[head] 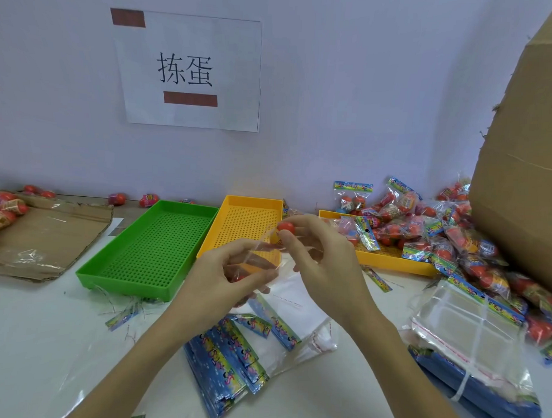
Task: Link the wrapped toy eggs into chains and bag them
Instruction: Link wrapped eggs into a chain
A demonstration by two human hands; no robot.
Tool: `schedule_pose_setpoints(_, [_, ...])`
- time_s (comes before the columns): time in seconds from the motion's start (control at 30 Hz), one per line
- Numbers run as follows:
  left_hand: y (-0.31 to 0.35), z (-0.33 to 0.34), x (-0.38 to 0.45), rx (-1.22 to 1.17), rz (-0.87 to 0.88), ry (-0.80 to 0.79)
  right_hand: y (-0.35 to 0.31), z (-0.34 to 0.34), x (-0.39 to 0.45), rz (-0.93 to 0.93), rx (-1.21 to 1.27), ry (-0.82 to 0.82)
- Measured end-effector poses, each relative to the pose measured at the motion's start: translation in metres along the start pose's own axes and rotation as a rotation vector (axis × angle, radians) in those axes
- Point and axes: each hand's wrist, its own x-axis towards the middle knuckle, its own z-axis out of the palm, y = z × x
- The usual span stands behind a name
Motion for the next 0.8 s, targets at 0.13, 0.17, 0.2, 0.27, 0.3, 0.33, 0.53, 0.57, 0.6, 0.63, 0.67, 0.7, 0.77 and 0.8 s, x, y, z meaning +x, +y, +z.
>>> schedule_pose_setpoints(0.13, [-0.002, -0.001, 0.001, -0.013, 0.006, 0.027, 0.002, 0.000, 0.000, -0.026, -0.078, -0.061])
schedule_pose_setpoints(0.17, [-0.003, -0.001, 0.002, -0.021, 0.010, 0.036, 0.002, -0.001, 0.000, -0.019, -0.072, -0.087])
schedule_pose_setpoints(0.2, [-0.003, -0.001, 0.002, -0.023, 0.014, 0.044, 0.002, -0.001, 0.000, -0.012, -0.070, -0.111])
schedule_pose_setpoints(0.27, [-0.003, -0.002, 0.002, -0.028, 0.016, 0.055, 0.003, -0.002, 0.001, -0.014, -0.102, -0.162])
schedule_pose_setpoints(0.3, [-0.003, -0.002, 0.002, -0.033, 0.016, 0.051, 0.004, -0.003, 0.001, -0.021, -0.125, -0.189])
schedule_pose_setpoints(0.33, [-0.003, -0.003, 0.001, -0.033, 0.017, 0.042, 0.005, -0.003, 0.001, -0.026, -0.142, -0.211])
schedule_pose_setpoints(0.53, [-0.004, -0.003, 0.001, 0.062, 0.049, 0.064, 0.004, 0.000, -0.001, -0.011, -0.142, -0.292])
schedule_pose_setpoints(0.57, [-0.004, -0.003, 0.001, 0.087, 0.055, 0.067, 0.003, 0.002, -0.003, -0.014, -0.137, -0.315])
schedule_pose_setpoints(0.6, [-0.004, -0.002, 0.001, 0.099, 0.058, 0.068, 0.001, 0.005, -0.005, -0.015, -0.132, -0.333])
schedule_pose_setpoints(0.63, [-0.005, -0.002, 0.000, 0.106, 0.063, 0.067, 0.000, 0.008, -0.007, -0.012, -0.129, -0.348])
schedule_pose_setpoints(0.67, [-0.007, -0.003, 0.000, 0.117, 0.069, 0.065, 0.000, 0.011, -0.009, -0.008, -0.125, -0.357])
schedule_pose_setpoints(0.7, [-0.008, -0.003, 0.000, 0.135, 0.071, 0.063, 0.000, 0.014, -0.010, -0.006, -0.124, -0.359])
schedule_pose_setpoints(0.77, [-0.009, -0.003, 0.001, 0.177, 0.059, 0.073, 0.000, 0.017, -0.012, -0.008, -0.150, -0.356])
schedule_pose_setpoints(0.8, [-0.010, -0.003, 0.001, 0.191, 0.051, 0.079, 0.000, 0.018, -0.012, -0.012, -0.171, -0.356])
